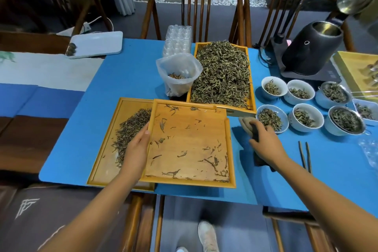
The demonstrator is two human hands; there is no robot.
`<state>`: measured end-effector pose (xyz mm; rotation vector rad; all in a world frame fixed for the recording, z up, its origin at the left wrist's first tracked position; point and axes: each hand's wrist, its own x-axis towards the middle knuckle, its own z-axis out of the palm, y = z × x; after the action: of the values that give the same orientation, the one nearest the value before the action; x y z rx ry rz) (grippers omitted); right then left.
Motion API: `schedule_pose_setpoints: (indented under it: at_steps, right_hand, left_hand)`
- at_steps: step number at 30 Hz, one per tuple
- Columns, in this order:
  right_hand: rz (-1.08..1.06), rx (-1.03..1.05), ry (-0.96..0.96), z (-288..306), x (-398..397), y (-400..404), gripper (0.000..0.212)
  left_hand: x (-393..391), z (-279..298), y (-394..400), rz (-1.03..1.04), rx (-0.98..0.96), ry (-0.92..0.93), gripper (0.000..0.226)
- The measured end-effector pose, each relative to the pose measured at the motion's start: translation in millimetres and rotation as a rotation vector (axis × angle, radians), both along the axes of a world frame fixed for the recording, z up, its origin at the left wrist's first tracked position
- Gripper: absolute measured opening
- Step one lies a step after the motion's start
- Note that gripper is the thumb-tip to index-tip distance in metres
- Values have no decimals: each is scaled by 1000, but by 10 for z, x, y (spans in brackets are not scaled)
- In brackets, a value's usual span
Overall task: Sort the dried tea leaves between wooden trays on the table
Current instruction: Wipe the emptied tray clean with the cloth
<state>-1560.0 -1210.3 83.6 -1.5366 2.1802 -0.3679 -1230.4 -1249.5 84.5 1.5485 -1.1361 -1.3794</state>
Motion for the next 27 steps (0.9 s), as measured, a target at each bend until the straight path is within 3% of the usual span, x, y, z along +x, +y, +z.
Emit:
schedule_pose_setpoints:
  at_steps: [12, 18, 27]
  right_hand:
    - [450, -130, -88, 402, 1507, -430, 57]
    - [658, -124, -135, 460, 2161, -419, 59]
    - [1184, -76, 19, 428, 2887, -269, 62]
  left_hand:
    - [773, 0, 189, 165, 0, 6, 40]
    - [1147, 10, 310, 210, -14, 32, 31]
    - [1522, 14, 443, 293, 2, 135, 36]
